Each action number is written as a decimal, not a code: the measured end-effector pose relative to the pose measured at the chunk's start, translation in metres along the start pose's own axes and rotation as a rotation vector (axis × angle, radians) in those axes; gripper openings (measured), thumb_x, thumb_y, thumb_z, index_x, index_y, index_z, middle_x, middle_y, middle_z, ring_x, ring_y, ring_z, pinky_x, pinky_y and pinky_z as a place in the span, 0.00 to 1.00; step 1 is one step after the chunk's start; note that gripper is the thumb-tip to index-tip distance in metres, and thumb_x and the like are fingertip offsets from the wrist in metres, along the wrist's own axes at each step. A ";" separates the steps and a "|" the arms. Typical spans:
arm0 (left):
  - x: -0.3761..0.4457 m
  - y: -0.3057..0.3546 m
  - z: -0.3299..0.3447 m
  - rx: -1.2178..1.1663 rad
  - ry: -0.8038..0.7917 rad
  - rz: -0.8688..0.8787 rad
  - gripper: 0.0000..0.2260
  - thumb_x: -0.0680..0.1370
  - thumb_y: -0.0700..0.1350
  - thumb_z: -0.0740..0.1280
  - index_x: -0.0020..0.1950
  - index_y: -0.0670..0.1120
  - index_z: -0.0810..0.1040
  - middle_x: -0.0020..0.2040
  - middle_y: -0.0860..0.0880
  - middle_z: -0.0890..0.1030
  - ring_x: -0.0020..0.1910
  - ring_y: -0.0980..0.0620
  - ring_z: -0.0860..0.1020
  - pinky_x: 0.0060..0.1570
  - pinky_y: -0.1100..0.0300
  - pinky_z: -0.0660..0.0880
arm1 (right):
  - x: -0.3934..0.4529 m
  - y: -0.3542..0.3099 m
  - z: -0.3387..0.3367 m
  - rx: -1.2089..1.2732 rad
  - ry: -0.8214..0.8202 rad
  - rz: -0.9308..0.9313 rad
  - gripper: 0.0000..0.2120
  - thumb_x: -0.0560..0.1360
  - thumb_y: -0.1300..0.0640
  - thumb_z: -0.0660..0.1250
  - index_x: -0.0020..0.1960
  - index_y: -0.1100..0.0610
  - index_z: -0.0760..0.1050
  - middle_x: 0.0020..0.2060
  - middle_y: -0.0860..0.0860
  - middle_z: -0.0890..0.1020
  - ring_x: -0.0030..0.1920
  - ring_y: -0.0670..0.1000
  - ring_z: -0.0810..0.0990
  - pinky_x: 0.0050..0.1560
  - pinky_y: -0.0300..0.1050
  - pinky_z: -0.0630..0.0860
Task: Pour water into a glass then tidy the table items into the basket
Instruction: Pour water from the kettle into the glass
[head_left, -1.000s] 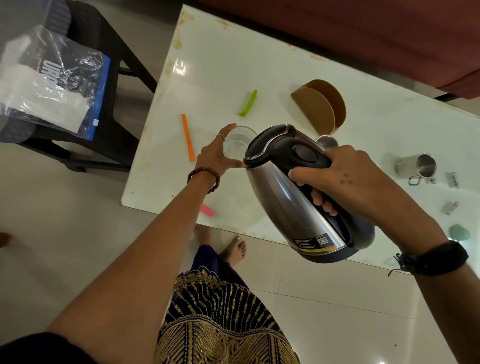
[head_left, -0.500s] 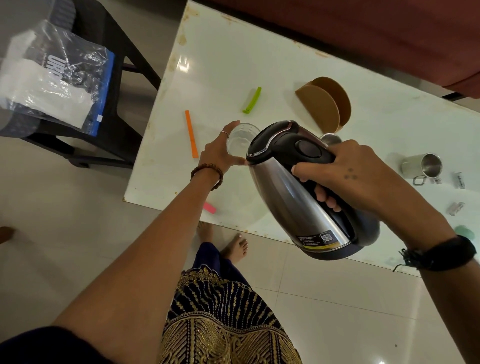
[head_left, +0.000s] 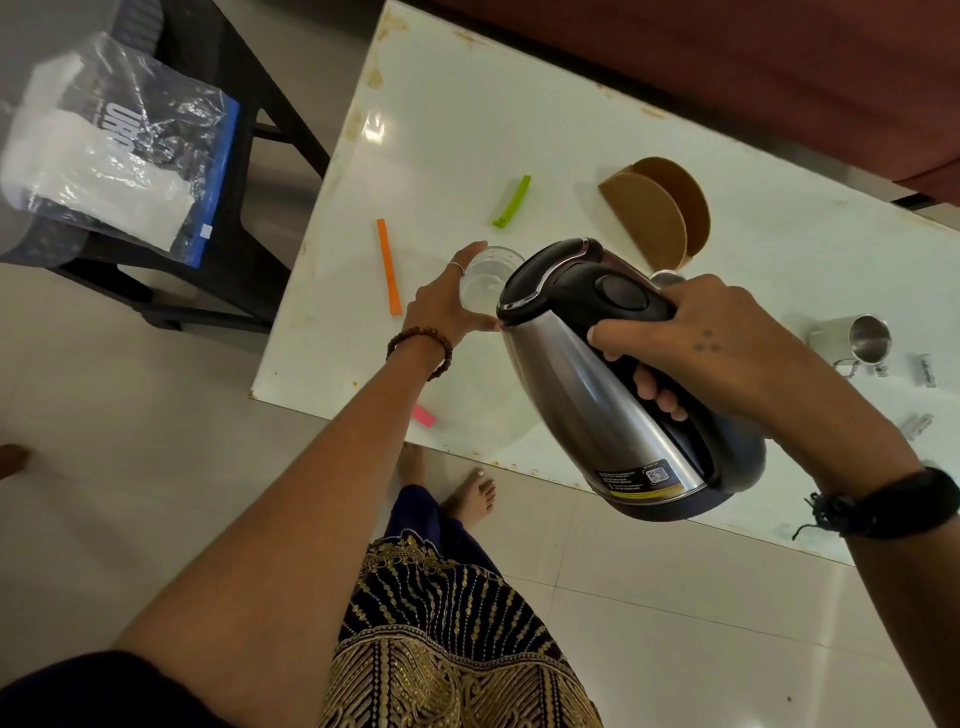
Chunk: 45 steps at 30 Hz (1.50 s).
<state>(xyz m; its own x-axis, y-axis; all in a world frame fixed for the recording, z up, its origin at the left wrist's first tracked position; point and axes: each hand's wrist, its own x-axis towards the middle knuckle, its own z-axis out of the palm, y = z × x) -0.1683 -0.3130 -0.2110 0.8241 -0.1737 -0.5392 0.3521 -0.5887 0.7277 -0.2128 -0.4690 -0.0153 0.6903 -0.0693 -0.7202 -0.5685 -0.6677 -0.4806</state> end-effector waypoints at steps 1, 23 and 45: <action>0.000 0.000 0.000 0.002 -0.001 0.004 0.38 0.66 0.43 0.74 0.72 0.55 0.60 0.63 0.47 0.76 0.63 0.42 0.71 0.61 0.52 0.69 | 0.001 0.001 0.000 0.002 0.002 -0.006 0.10 0.69 0.57 0.67 0.37 0.65 0.74 0.15 0.50 0.74 0.14 0.45 0.69 0.18 0.34 0.69; 0.000 0.000 0.000 -0.008 0.004 0.003 0.38 0.66 0.42 0.74 0.71 0.56 0.60 0.63 0.47 0.76 0.62 0.42 0.72 0.60 0.53 0.70 | 0.003 0.006 0.001 0.048 0.003 -0.028 0.10 0.71 0.57 0.66 0.33 0.60 0.72 0.15 0.50 0.74 0.15 0.46 0.70 0.17 0.34 0.69; -0.001 0.003 0.002 -0.005 0.014 -0.011 0.37 0.67 0.40 0.73 0.71 0.55 0.60 0.63 0.45 0.75 0.62 0.41 0.72 0.61 0.51 0.71 | 0.010 0.015 0.002 0.058 -0.026 -0.082 0.09 0.69 0.56 0.67 0.34 0.60 0.73 0.16 0.50 0.76 0.16 0.46 0.71 0.18 0.34 0.70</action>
<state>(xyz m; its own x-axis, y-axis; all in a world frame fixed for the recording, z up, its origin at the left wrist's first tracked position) -0.1692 -0.3164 -0.2090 0.8263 -0.1560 -0.5411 0.3631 -0.5869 0.7237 -0.2149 -0.4780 -0.0307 0.7244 0.0035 -0.6894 -0.5360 -0.6260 -0.5664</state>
